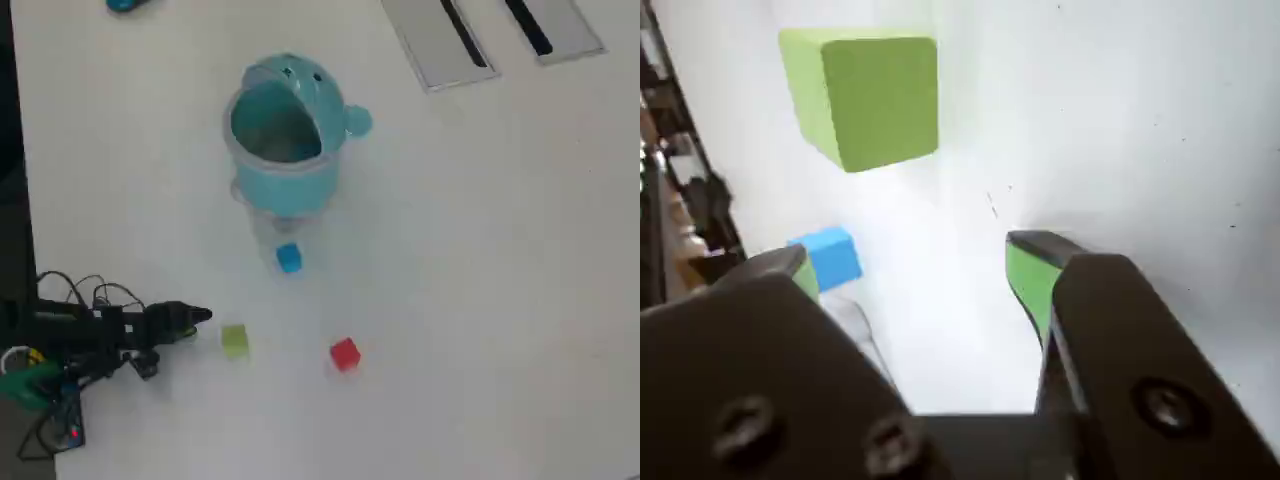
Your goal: Grasp RGB lego blocks and put them in the bin one by one.
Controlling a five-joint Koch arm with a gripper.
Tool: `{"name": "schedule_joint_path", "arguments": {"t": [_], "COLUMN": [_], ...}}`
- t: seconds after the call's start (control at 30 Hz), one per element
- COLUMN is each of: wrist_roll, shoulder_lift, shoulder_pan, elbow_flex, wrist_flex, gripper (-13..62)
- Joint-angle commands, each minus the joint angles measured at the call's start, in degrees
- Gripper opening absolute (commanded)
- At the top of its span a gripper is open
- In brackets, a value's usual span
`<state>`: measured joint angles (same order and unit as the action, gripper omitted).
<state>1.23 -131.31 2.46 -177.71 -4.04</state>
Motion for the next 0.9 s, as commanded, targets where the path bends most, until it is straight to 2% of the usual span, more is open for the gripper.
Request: {"name": "schedule_joint_path", "arguments": {"t": [0.0, 0.43, 0.87], "wrist_roll": [-0.44, -0.62, -3.52], "shoulder_lift": [-3.87, -3.78, -3.78], "shoulder_pan": [0.00, 0.00, 1.49], "elbow_flex": [-3.96, -3.96, -3.87], "wrist_flex": [5.63, 3.60, -7.73], "gripper": [34.6, 34.5, 34.5]}}
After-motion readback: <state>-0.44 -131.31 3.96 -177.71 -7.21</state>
